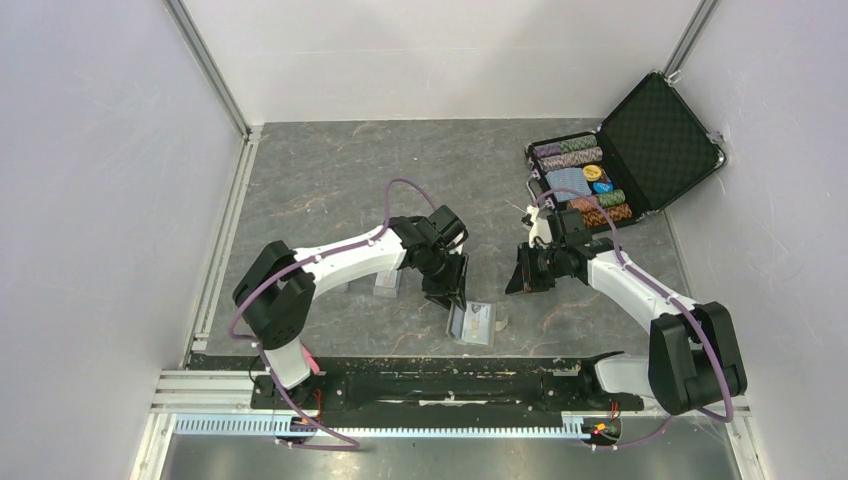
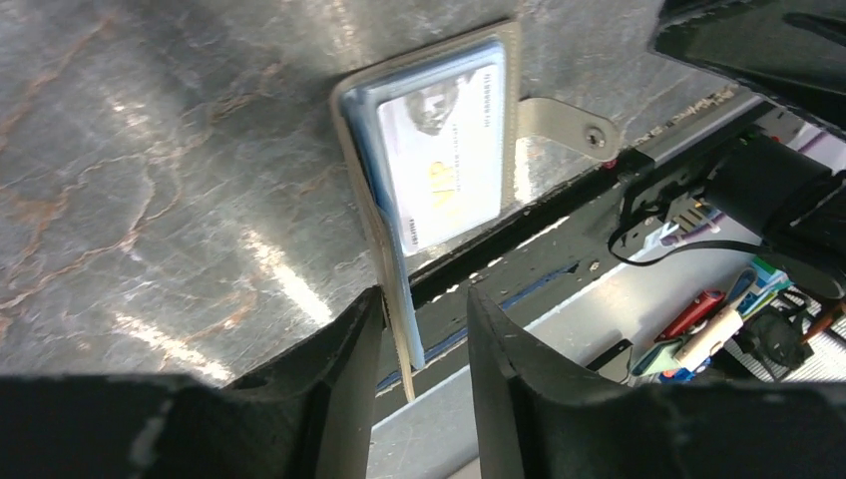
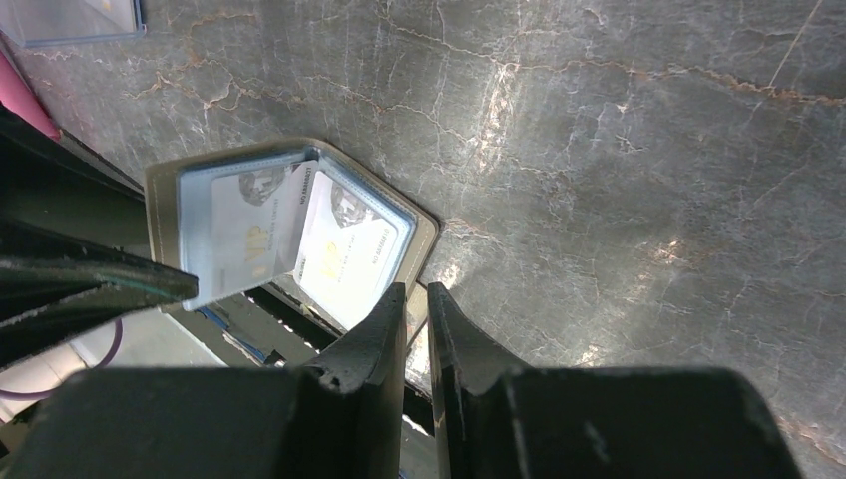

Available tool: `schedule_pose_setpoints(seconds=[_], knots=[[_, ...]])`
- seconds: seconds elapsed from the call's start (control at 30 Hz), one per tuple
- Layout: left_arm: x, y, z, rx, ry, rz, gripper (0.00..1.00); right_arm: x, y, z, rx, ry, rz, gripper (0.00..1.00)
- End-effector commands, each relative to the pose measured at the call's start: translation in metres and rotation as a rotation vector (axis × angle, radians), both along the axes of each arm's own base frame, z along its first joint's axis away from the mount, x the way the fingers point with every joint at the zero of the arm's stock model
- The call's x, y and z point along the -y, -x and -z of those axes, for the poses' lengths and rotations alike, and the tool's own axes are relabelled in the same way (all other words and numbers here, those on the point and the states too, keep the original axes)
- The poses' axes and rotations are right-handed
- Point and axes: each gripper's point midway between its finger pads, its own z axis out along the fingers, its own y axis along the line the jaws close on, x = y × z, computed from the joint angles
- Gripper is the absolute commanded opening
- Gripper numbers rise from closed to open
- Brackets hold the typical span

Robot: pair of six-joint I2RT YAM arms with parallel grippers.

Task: Put the credit cards into the card holder
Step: Close the card holder at the center of the board.

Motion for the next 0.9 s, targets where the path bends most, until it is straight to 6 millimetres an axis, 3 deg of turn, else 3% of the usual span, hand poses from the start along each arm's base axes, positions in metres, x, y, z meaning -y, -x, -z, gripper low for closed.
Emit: schedule_pose_setpoints(seconds=[0.0, 0.5, 0.7, 0.87], knots=[[0.029, 0.005, -0.016, -0.002, 0.119, 0.043, 0.45, -0.004, -0.005, -0.012, 0.033, -0.018, -0.006, 0.15], [0.072, 0.017, -0.026, -0.024, 0.235, 0.099, 0.56, -0.004, -0.006, -0.012, 0.028, -0.018, -0.013, 0.15], [0.079, 0.021, -0.006, -0.065, 0.236, 0.107, 0.59, -0.005, -0.005, -0.01, 0.02, -0.024, -0.018, 0.13], [0.089, 0.023, 0.006, -0.103, 0.279, 0.103, 0.49, -0.01, -0.003, -0.01, 0.015, -0.053, -0.032, 0.04]])
